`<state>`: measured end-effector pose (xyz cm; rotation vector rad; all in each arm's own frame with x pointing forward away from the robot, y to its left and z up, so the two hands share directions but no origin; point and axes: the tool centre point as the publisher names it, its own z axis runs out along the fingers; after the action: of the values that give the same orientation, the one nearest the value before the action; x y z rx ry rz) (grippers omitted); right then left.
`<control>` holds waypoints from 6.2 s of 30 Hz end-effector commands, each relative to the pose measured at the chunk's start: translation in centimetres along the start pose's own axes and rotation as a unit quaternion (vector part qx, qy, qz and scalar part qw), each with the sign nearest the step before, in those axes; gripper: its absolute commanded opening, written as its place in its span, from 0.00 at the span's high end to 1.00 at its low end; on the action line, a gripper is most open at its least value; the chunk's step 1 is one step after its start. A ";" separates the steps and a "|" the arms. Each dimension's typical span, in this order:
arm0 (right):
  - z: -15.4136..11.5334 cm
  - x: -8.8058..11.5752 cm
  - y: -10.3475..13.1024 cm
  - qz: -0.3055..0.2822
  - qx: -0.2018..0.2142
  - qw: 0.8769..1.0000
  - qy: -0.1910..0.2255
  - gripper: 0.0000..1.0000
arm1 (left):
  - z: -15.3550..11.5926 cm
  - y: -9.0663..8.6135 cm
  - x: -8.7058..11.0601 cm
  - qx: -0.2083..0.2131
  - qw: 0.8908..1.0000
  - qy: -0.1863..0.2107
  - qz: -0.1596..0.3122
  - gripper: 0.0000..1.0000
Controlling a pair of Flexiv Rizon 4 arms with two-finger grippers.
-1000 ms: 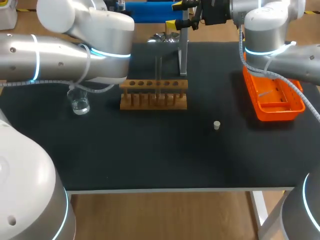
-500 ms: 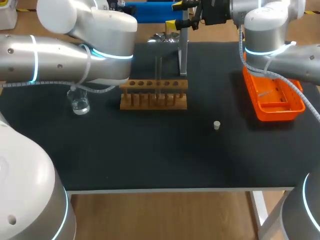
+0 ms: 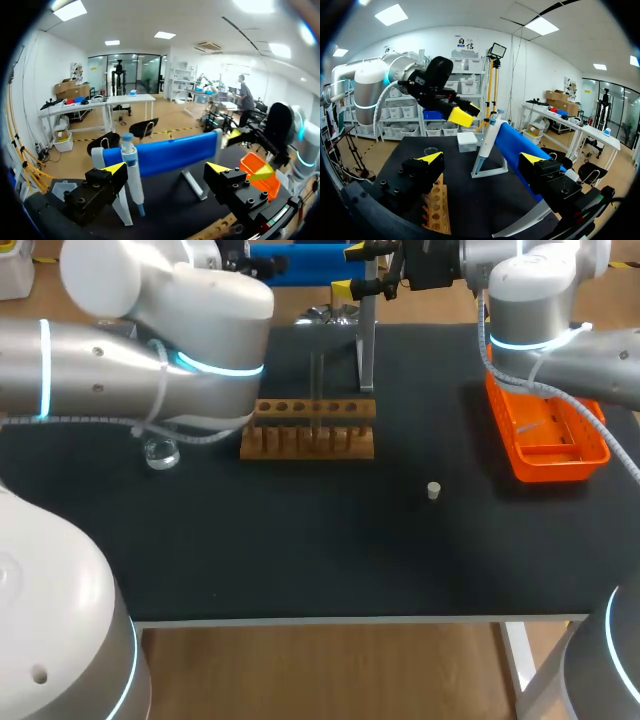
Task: Invert the test tube, pick up the pipette, mount the tip to pipette, aspirate from beaker and dispense into the tube, eject the tip, return the pipette, and cap with the stopper.
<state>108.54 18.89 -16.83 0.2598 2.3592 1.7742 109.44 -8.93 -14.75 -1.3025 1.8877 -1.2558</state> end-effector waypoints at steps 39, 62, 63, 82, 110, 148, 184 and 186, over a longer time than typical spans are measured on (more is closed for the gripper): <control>-0.1 0.0 0.0 0.000 0.001 1.000 0.001 0.00 | -5.7 8.3 7.1 0.005 0.878 0.429 0.213 0.00; -0.1 0.0 0.0 0.000 0.001 1.000 0.001 0.00 | -3.1 11.0 10.7 -0.038 0.880 0.408 0.240 0.00; -0.1 0.0 0.0 0.000 0.001 1.000 0.001 0.00 | -3.1 11.1 10.7 -0.043 0.880 0.407 0.243 0.00; -0.1 0.0 0.0 0.000 0.001 1.000 0.001 0.00 | -3.3 11.5 10.8 -0.046 0.880 0.408 0.238 0.00; -0.1 0.0 0.0 0.000 0.001 1.000 0.001 0.00 | -1.3 14.5 12.4 -0.034 0.884 0.385 0.263 0.00; -0.1 0.0 0.0 0.000 0.001 1.000 0.001 0.00 | 2.1 17.1 13.0 -0.059 0.875 0.398 0.268 0.00; -0.1 0.0 0.0 0.000 0.001 1.000 0.001 0.00 | 2.2 17.2 12.8 -0.060 0.872 0.407 0.265 0.00; -0.5 0.2 0.0 -0.003 0.004 1.000 -0.004 0.00 | 2.2 17.2 12.8 -0.060 0.872 0.407 0.265 0.00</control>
<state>108.57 18.85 -16.85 0.2583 2.3588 1.7711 98.55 -19.62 -30.02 -0.1923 2.6660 -1.4978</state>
